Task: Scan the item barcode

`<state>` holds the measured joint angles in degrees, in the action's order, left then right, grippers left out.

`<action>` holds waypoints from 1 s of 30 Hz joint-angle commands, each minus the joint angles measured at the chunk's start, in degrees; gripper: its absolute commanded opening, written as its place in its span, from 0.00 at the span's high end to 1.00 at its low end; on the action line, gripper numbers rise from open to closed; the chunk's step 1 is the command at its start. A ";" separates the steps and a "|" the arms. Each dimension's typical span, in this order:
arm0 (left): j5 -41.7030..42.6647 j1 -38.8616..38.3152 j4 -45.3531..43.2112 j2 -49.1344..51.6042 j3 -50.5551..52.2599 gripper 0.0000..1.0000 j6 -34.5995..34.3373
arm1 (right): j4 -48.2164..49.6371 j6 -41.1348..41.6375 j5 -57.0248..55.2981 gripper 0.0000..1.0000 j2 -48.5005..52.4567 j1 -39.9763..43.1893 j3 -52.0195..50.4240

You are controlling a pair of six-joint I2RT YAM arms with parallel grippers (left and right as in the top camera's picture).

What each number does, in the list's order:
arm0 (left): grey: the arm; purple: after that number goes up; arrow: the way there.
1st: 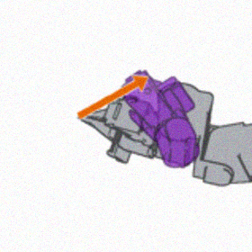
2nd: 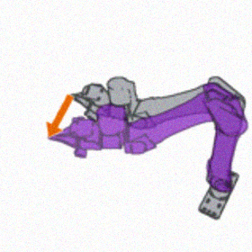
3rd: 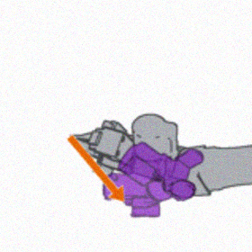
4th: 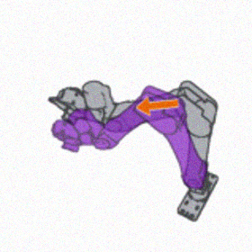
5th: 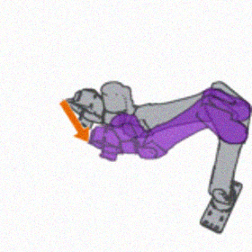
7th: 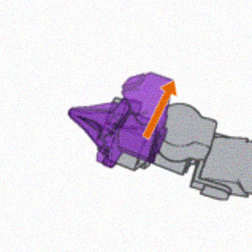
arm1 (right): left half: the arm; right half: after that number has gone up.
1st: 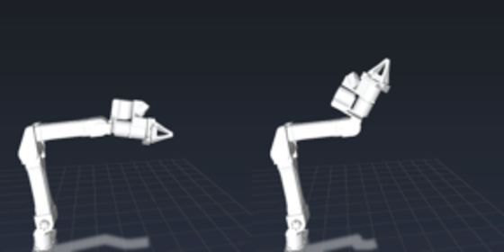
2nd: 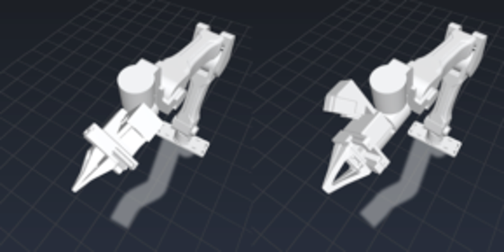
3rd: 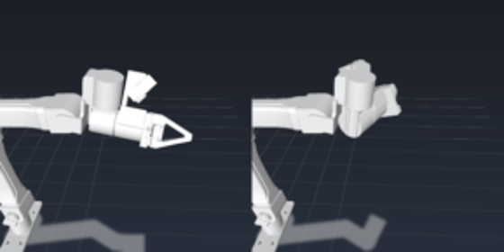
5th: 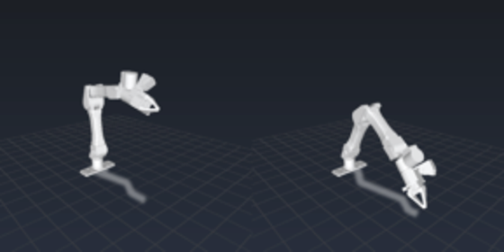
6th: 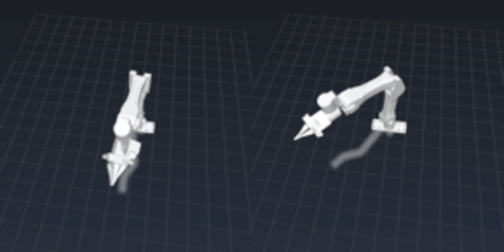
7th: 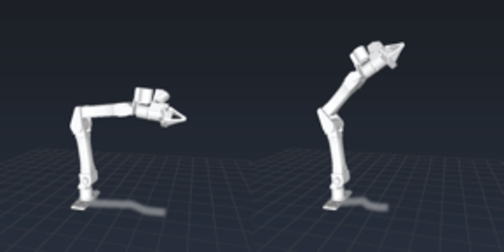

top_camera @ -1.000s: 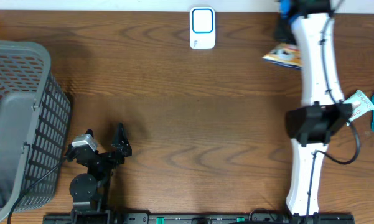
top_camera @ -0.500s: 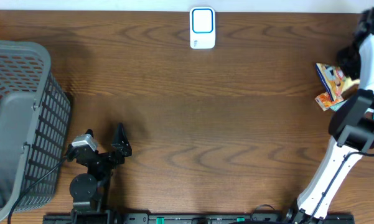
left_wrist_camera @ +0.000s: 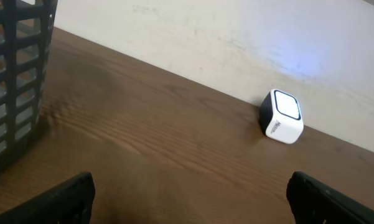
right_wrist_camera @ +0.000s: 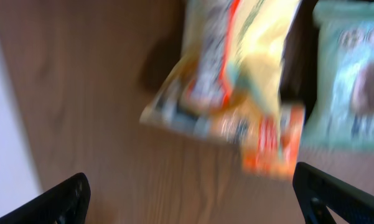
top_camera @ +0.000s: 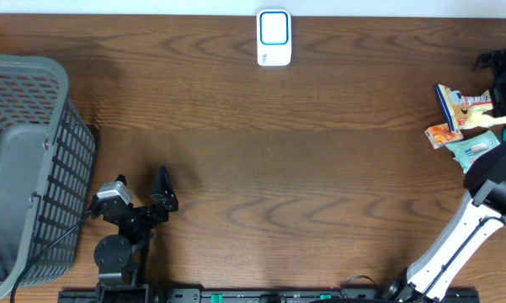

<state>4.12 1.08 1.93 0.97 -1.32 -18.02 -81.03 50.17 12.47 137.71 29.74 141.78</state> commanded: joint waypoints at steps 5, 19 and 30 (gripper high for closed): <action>0.55 0.20 1.66 -0.26 1.09 0.03 0.13 | -4.92 -15.54 7.37 0.01 -21.57 -5.57 4.33; 0.55 0.20 1.66 -0.26 1.09 0.03 0.13 | -8.72 -28.59 5.46 0.01 -48.54 -23.85 4.33; 0.55 0.20 1.66 -0.26 1.09 0.03 0.13 | -9.33 -30.12 3.08 0.01 -59.12 -24.15 4.33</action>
<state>4.12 1.08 1.96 0.97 -1.32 -18.04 -89.86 22.13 18.00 81.45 5.80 146.15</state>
